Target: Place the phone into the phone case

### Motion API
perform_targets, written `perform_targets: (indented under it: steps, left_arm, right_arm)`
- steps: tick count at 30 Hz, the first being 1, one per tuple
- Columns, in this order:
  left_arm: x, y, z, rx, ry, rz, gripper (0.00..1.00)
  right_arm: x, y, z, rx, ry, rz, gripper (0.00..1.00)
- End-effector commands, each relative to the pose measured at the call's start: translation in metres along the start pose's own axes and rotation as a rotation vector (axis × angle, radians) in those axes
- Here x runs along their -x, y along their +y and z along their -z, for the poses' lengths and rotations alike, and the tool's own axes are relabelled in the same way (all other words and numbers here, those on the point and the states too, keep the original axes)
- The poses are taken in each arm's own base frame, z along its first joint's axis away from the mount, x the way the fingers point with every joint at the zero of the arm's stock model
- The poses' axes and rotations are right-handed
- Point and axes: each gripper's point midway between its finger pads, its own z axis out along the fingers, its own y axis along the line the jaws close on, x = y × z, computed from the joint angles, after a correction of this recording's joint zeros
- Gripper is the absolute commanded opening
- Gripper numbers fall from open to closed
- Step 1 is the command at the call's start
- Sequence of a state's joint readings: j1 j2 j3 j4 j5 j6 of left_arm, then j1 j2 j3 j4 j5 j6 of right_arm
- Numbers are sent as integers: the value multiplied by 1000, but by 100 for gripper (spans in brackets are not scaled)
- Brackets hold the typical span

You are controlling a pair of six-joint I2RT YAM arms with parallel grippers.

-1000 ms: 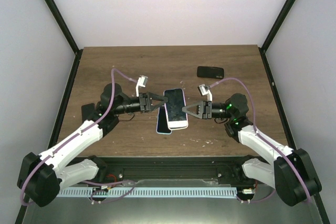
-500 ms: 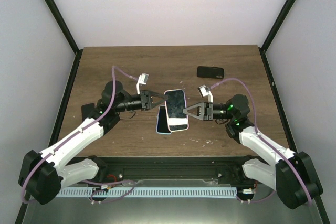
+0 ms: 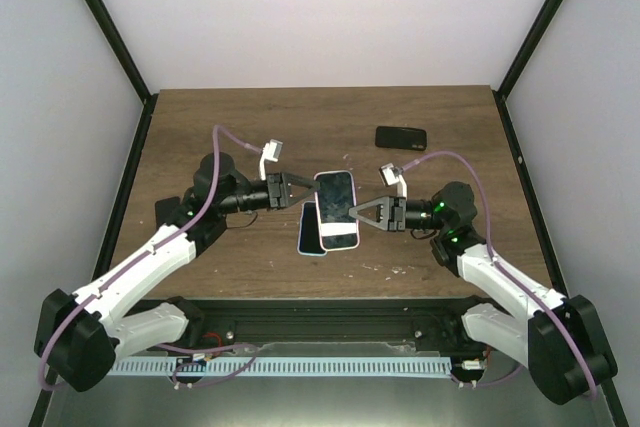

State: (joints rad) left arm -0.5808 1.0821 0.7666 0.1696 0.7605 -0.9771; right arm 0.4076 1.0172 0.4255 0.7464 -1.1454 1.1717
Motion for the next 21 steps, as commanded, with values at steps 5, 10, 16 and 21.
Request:
perform_targets:
  steps: [5, 10, 16, 21]
  left_arm:
    - [-6, -4, -2, -84, 23, 19, 48]
    - [-9, -4, -6, -115, 39, 28, 46]
    - [-14, 3, -15, -107, 72, 30, 37]
    - [-17, 5, -16, -119, 80, 3, 12]
  right_arm:
    - [27, 29, 0, 44, -102, 85, 10]
    - [31, 25, -2, 37, -110, 72, 10]
    - [36, 19, -3, 33, -125, 48, 11]
    - [33, 19, -4, 35, -105, 67, 15]
